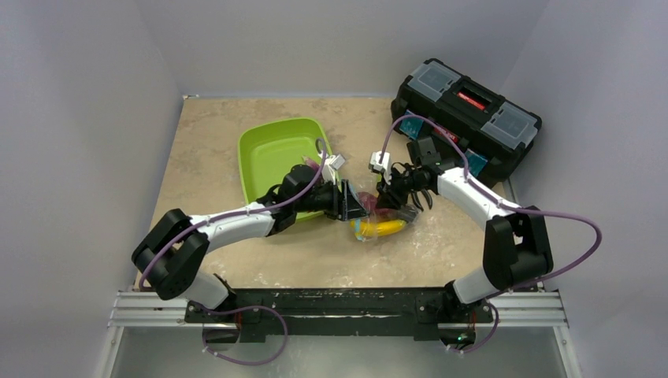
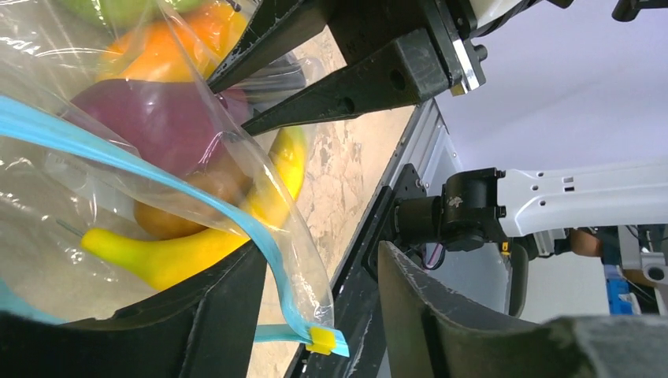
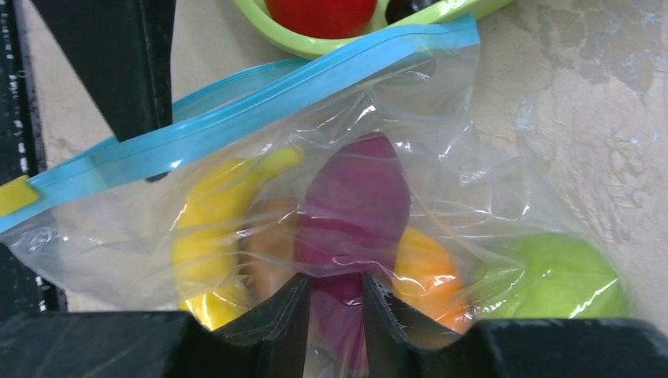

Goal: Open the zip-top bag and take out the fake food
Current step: Adjust the zipper food storage bag at the center of the board.

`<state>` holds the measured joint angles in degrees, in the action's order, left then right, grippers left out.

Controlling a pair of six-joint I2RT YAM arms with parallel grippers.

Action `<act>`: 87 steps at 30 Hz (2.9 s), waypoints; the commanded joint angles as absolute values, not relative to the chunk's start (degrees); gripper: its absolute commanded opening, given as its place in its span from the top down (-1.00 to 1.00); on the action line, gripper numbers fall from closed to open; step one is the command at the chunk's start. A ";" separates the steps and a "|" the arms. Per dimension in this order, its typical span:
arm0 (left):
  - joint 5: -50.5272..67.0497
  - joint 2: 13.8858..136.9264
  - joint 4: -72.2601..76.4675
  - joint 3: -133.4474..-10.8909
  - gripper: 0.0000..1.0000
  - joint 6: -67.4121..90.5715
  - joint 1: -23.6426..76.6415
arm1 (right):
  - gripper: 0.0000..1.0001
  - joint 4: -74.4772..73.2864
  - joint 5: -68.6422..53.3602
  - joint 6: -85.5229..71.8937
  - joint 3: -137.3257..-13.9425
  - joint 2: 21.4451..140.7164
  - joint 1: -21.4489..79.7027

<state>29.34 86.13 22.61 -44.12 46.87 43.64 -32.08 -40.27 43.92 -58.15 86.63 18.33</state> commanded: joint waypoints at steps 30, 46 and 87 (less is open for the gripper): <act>20.65 83.07 11.19 -46.31 -0.27 42.82 43.96 | 0.58 -36.29 -41.96 50.73 -63.61 89.09 18.21; 28.56 88.55 16.84 -49.51 0.77 43.92 44.42 | 0.97 -29.18 -42.43 40.83 -61.02 86.15 16.73; 14.74 57.24 6.44 -32.39 -0.45 -8.08 46.23 | -0.17 -57.47 -48.71 76.86 -66.80 81.91 20.06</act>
<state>15.92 58.94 1.34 -34.48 -0.43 46.39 -54.02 -48.58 69.25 -63.72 81.54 18.44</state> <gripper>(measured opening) 0.718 0.568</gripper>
